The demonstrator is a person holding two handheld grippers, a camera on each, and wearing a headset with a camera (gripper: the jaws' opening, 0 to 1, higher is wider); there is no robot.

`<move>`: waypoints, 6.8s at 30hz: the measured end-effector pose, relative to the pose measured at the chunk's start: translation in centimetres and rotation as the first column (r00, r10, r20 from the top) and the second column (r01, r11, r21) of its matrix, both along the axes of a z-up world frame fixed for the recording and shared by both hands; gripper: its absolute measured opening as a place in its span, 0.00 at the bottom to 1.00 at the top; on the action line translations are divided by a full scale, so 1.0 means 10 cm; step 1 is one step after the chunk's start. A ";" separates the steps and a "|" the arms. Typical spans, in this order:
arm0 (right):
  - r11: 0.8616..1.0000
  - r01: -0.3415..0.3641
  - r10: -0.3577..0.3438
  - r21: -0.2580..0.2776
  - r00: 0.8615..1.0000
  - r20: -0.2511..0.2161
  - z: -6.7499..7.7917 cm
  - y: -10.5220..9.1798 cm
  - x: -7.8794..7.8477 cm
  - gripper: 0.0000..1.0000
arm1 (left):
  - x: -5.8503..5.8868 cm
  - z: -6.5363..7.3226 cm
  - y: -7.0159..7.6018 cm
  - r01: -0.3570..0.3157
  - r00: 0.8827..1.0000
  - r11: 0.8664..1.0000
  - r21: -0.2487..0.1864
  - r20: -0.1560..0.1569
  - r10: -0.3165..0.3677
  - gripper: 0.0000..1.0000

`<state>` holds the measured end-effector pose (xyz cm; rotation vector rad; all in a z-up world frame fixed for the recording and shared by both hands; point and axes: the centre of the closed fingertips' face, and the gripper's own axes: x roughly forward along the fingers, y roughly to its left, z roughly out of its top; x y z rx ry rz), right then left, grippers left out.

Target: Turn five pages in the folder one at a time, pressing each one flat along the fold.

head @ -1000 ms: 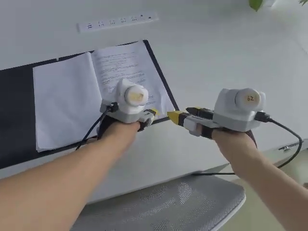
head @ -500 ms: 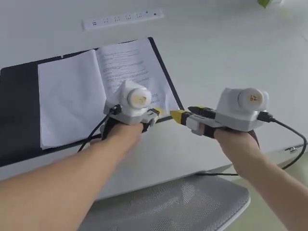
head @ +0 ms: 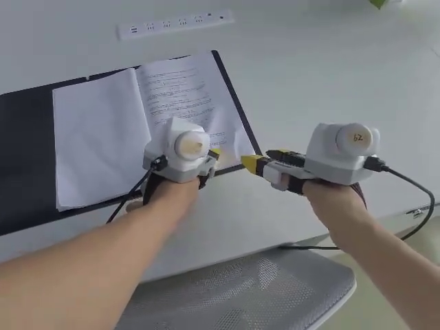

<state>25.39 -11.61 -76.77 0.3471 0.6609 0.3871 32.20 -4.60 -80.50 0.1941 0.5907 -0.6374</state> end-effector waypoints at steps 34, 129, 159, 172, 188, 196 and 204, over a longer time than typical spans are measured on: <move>0.997 -0.066 0.067 0.048 0.997 -0.028 -0.05 0.31 0.31 0.35 | 0.03 0.00 0.10 -0.050 0.999 0.999 -0.016 -0.010 0.050 0.01; 0.879 -0.445 0.463 0.169 0.882 -0.083 -0.01 3.44 0.12 0.00 | -0.93 0.81 3.19 -0.418 0.908 0.889 -0.185 -0.120 0.402 0.25; 0.871 -0.409 0.442 0.272 0.894 -0.070 -0.35 3.13 0.29 0.08 | -0.69 0.50 2.89 -0.376 0.922 0.915 -0.148 -0.152 0.355 0.21; 0.892 -0.276 0.294 0.357 0.956 0.002 0.11 2.48 0.71 0.10 | -0.38 0.18 2.47 -0.275 0.959 0.953 -0.129 -0.101 0.263 0.19; 0.853 -0.066 0.192 0.518 0.962 -0.192 -0.07 1.95 1.55 0.00 | -0.34 -0.12 2.51 -0.259 0.966 0.966 -0.010 -0.028 0.259 0.08; 0.819 0.067 0.150 0.571 0.934 -0.325 -0.25 1.92 1.80 0.00 | -0.33 -0.13 2.51 -0.249 0.968 0.968 0.010 -0.014 0.249 0.08; 0.801 0.115 0.127 0.587 0.926 -0.355 -0.35 1.93 1.97 0.00 | -0.33 -0.13 2.51 -0.257 0.966 0.966 0.006 -0.008 0.257 0.08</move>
